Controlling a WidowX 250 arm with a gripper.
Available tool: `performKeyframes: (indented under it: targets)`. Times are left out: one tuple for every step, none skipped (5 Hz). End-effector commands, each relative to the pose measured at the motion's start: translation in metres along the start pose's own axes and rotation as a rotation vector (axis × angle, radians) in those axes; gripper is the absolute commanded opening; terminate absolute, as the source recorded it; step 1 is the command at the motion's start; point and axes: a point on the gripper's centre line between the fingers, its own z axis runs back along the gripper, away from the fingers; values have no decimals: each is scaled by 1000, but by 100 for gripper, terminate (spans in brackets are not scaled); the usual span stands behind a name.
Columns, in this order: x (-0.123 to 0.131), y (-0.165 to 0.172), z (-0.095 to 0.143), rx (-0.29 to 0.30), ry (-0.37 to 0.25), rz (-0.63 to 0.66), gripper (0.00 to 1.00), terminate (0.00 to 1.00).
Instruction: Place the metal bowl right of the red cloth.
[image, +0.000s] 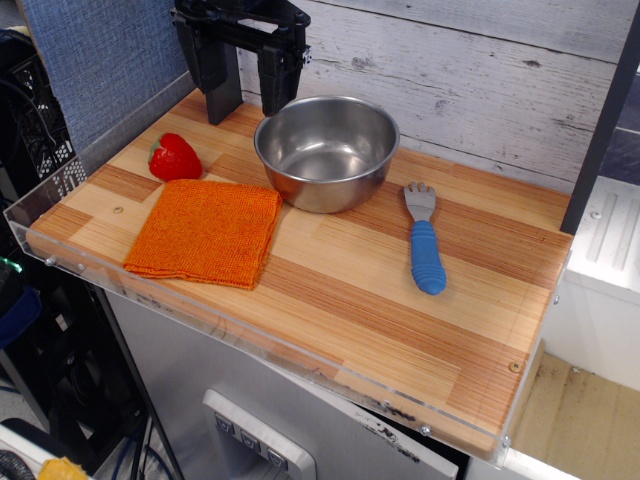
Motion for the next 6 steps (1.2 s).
performKeyframes:
  targets:
    - [0, 0, 0, 0, 0, 0, 100, 0]
    - [20, -18, -23, 21, 47, -70, 100, 0]
    - [36, -40, -41, 60, 46, -119, 100, 0]
    - [49, -60, -43, 85, 8, -169, 100, 0]
    - [57, -71, -54, 95, -8, -179, 100, 0]
    - [59, -70, -70, 95, 18, -178, 100, 0]
